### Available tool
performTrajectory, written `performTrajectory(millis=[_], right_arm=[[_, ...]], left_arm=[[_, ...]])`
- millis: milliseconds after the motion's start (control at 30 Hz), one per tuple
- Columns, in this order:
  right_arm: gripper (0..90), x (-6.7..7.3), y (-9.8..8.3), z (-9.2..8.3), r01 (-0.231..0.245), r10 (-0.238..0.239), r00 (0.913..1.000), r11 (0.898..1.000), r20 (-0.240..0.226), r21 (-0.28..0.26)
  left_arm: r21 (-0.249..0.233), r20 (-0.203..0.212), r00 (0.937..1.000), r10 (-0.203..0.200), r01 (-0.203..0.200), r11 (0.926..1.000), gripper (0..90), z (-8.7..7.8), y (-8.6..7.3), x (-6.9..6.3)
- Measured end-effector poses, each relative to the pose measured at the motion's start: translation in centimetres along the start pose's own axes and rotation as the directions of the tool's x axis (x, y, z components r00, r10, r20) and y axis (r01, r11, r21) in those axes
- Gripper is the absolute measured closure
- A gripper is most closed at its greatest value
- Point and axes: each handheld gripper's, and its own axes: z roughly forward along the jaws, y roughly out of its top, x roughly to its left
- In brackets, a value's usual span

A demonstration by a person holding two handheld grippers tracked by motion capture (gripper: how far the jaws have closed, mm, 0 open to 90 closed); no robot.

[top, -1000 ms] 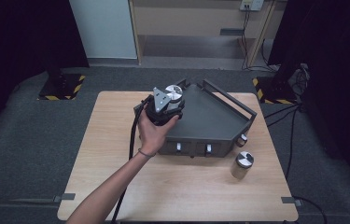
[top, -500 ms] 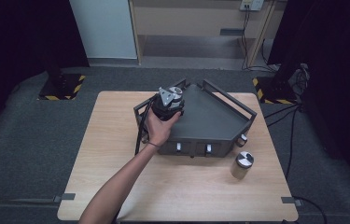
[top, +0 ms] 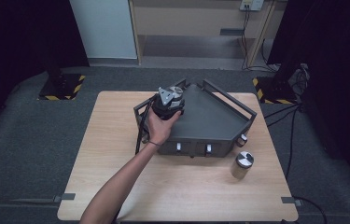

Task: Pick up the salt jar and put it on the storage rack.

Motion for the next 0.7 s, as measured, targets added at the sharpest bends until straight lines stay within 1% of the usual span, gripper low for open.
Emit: performTrajectory(millis=[33, 100, 167, 233, 267, 367, 400, 433, 600, 667, 700], right_arm=[[5.2, 0.0, 0.0, 0.0, -0.001, 0.001, 1.0000, 1.000, -0.001, 0.000], [5.2, 0.0, 0.0, 0.0, -0.001, 0.001, 1.0000, 1.000, -0.002, -0.001], [5.2, 0.0, 0.0, -0.1, 0.000, 0.000, 1.0000, 1.000, -0.001, -0.002], [5.2, 0.0, 0.0, -0.1, 0.001, -0.001, 1.0000, 1.000, 0.000, -0.003], [5.2, 0.0, 0.0, -0.1, 0.001, -0.001, 1.0000, 1.000, -0.001, -0.003], [5.1, 0.0, 0.0, -0.1, 0.002, -0.002, 1.0000, 1.000, -0.002, -0.004], [5.1, 0.0, 0.0, -0.1, 0.002, -0.002, 1.0000, 1.000, -0.002, -0.004], [5.1, 0.0, 0.0, -0.1, 0.003, -0.003, 1.0000, 1.000, -0.002, -0.005], [5.1, 0.0, 0.0, -0.2, 0.005, -0.005, 1.0000, 1.000, -0.003, -0.007], [5.1, 0.1, 0.0, -0.2, 0.004, -0.005, 1.0000, 1.000, -0.002, -0.007], [5.1, 0.1, 0.0, -0.2, 0.004, -0.005, 1.0000, 1.000, -0.002, -0.007]], left_arm=[[0.006, 0.006, 1.0000, -0.007, 0.007, 1.0000, 27.9, 0.0, 0.0, 0.2], [0.016, 0.005, 1.0000, 0.001, -0.001, 0.9999, 25.7, 0.0, 0.1, 0.1], [0.015, 0.006, 1.0000, 0.003, -0.003, 0.9999, 20.5, 0.0, 0.1, 0.1], [0.014, 0.002, 0.9999, -0.014, 0.014, 0.9998, 15.1, -0.3, 0.3, 0.0], [0.014, 0.003, 0.9999, -0.016, 0.016, 0.9998, 12.7, -0.4, 0.4, 0.0], [0.011, -0.004, 1.0000, -0.009, 0.009, 0.9999, 4.8, -0.7, 0.5, -0.3], [0.009, -0.010, 1.0000, 0.000, 0.000, 1.0000, 4.8, -0.8, 0.6, -0.4], [0.002, -0.005, 1.0000, 0.008, -0.008, 1.0000, 0.8, -1.1, 0.7, -0.5], [-0.004, 0.010, 0.9999, 0.001, -0.001, 1.0000, 0.0, -1.7, 0.9, -0.3], [-0.013, 0.017, 0.9998, 0.009, -0.009, 0.9999, 0.0, -2.3, 0.9, -0.3], [-0.013, 0.017, 0.9998, 0.009, -0.009, 0.9999, 0.0, -2.3, 0.9, -0.3]])
